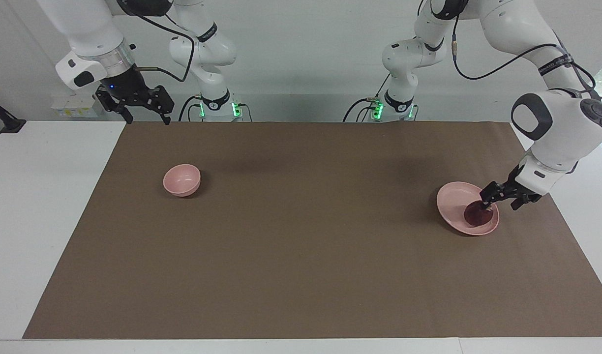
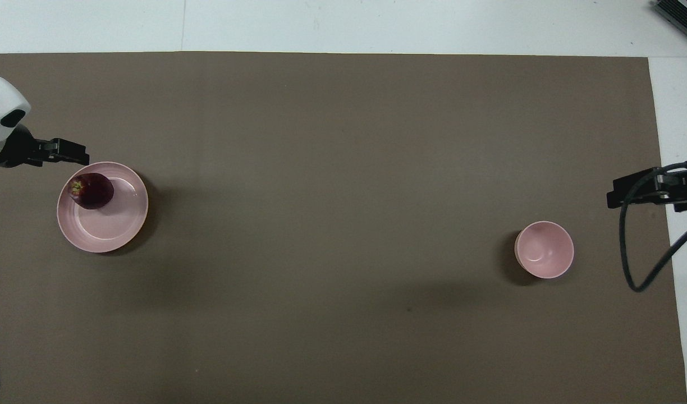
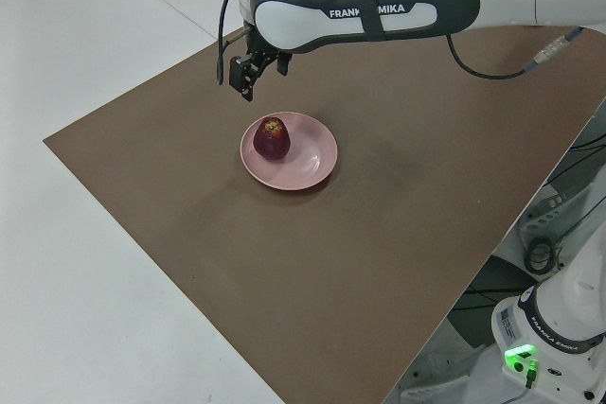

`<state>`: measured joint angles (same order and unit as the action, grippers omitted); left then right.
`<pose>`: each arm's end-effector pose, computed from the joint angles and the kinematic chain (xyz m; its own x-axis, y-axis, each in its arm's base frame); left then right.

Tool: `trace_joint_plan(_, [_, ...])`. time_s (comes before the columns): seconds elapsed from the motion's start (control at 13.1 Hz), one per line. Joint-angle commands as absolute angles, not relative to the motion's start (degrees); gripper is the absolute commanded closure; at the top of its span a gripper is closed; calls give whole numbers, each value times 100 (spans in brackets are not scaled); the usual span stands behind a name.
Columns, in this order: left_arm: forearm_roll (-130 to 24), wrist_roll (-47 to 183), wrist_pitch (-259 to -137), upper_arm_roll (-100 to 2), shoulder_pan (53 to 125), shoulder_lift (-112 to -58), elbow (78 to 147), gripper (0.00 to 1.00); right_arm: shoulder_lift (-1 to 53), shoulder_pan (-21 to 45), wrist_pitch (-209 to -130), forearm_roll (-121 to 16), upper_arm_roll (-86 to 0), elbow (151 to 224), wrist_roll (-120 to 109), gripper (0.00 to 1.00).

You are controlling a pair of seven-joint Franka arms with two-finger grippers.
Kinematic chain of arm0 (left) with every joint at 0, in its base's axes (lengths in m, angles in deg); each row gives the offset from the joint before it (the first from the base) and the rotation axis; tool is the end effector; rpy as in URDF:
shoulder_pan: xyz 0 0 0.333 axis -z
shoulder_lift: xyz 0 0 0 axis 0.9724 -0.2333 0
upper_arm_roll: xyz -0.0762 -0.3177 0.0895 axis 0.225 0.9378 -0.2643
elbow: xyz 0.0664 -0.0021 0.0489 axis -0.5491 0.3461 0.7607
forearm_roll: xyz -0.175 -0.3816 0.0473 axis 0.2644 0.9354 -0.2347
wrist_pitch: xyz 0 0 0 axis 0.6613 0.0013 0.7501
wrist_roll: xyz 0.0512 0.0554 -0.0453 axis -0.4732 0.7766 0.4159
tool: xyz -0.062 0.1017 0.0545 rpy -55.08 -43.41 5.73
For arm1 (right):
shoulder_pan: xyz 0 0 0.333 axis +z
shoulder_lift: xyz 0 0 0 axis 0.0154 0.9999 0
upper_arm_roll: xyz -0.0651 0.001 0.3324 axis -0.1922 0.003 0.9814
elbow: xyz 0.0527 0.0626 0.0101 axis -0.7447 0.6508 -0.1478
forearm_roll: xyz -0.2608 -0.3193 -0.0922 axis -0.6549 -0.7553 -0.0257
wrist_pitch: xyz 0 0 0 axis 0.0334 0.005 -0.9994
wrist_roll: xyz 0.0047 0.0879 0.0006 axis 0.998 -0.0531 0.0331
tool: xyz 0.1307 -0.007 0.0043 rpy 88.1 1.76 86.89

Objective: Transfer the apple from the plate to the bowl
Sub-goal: 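Lower the left gripper onto the red apple on the pink plate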

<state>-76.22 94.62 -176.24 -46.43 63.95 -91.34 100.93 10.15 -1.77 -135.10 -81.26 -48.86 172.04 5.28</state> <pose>0.6735 0.0842 0.4079 0.9977 -0.0541 0.0409 -0.0561 -0.9972 0.0493 0.5651 -0.0085 0.6424 0.9951 -0.0733 -0.0668 -0.0749 -0.9970 -0.0220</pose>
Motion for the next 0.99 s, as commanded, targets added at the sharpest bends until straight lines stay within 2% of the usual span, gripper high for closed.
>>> trace_joint_plan(0.0, [-7809,9547,-18285,-4600,6306,-9006,10827,0,844,-254,-13489,-7959,-4860,17417,628,0])
trace_joint_plan(0.23, [-7809,9529,-18929,-4600,6324,-9014,11181,0,844,-263,-13532,-7959,-4860,17418,637,0])
trace_joint_plan(0.61, [-7809,9555,-19001,-4600,6271,-9164,11242,0,844,-193,-13559,-7959,-4860,17418,637,0])
trace_joint_plan(0.92, [-7800,9520,-19518,-4600,6271,-9190,11673,0,844,-202,-13559,-7959,-4860,17418,637,0])
